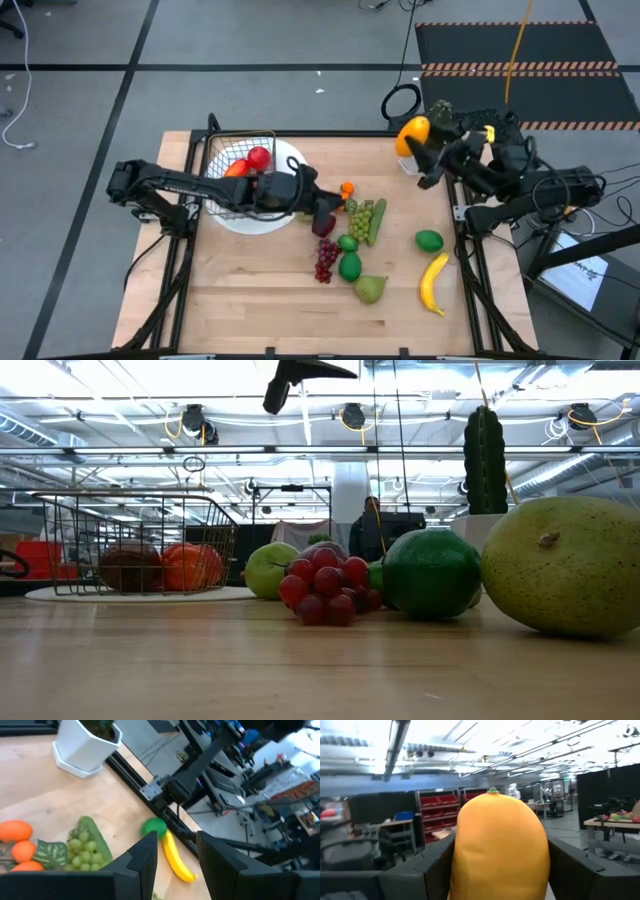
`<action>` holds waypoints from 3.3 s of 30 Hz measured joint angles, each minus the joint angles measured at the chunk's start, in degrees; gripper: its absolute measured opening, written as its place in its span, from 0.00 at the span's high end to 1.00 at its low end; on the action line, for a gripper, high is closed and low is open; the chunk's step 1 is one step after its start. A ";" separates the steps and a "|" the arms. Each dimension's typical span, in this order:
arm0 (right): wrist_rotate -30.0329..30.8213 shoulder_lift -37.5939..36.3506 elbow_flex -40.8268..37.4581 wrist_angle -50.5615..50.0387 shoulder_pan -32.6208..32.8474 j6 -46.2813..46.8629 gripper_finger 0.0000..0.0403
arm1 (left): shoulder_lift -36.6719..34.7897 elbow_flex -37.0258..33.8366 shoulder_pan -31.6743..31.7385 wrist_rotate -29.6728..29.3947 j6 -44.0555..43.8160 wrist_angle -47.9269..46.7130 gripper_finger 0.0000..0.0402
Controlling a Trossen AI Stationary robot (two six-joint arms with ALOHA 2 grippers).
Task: Build produce basket
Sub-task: Put the yellow mango into the wire basket
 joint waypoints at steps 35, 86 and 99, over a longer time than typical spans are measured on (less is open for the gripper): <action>-0.57 4.73 0.00 -4.95 6.90 71.99 0.37 | 0.00 0.00 -13.60 4.42 1.69 -2.67 0.66; -9.65 6.52 -0.04 -2.17 9.05 59.17 0.37 | 0.00 0.00 -18.14 -2.22 0.24 -2.66 0.66; -9.55 6.50 -0.04 0.04 14.23 39.83 0.37 | 0.00 0.00 -16.90 -3.56 0.15 -2.63 0.66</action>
